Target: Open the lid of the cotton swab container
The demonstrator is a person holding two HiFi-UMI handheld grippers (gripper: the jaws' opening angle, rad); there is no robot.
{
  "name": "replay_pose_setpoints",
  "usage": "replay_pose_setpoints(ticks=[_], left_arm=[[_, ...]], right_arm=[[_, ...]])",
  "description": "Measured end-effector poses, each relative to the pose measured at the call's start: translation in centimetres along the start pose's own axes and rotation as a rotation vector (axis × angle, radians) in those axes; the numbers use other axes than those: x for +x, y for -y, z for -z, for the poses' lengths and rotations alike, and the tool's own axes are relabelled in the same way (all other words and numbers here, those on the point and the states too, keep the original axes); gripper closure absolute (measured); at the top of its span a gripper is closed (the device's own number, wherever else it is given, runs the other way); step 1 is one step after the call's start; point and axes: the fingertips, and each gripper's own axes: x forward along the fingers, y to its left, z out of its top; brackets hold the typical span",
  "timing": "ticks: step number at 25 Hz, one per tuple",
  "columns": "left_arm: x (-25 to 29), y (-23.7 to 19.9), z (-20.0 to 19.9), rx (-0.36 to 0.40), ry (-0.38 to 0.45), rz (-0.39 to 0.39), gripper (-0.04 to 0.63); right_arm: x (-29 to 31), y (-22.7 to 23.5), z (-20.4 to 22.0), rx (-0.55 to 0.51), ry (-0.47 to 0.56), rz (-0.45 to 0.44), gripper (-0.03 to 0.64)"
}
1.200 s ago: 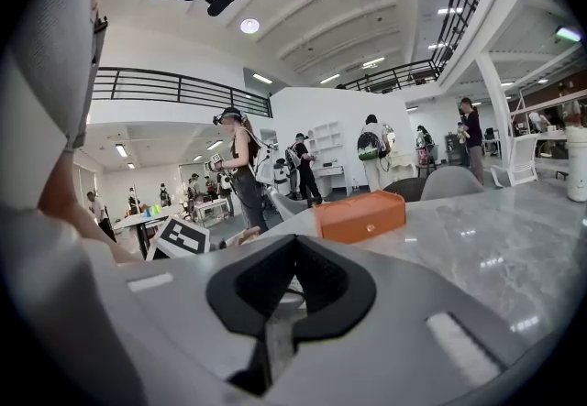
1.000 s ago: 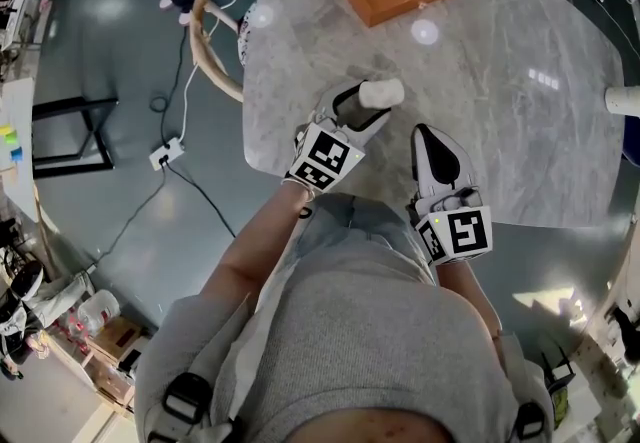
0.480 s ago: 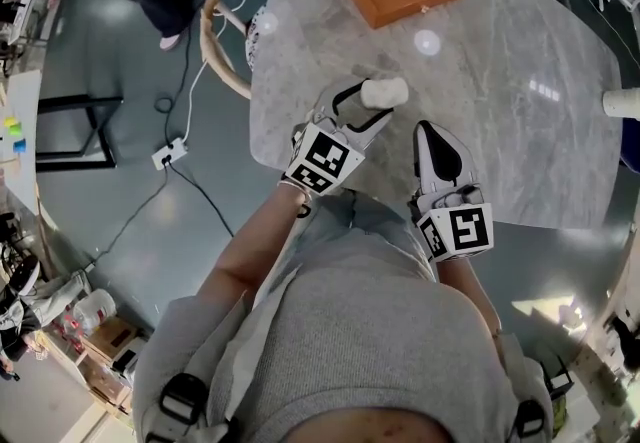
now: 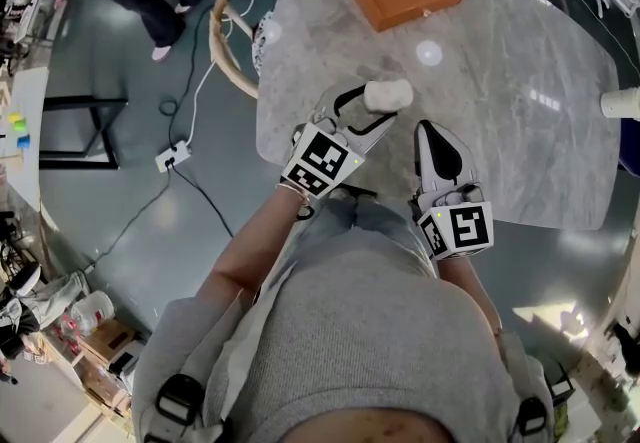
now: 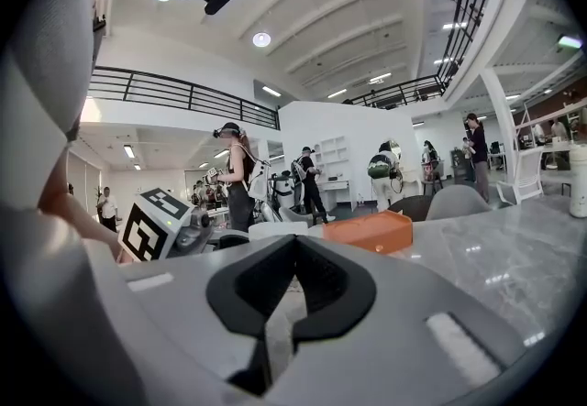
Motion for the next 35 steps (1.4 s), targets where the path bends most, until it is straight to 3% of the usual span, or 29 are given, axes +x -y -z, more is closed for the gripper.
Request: replay_pose_setpoints(ticks=[16,35], left_arm=[[-3.0,0.2,-4.2,0.027,0.102,0.026,0.339],[-6.2,0.5,-6.8,0.051,0.134,0.040,0.341]], right_arm=[[-0.4,-1.1,-1.4,-0.036,0.019,-0.007,0.620],[-0.8,-2.4,-3.8,-0.063,0.074,-0.022,0.620]])
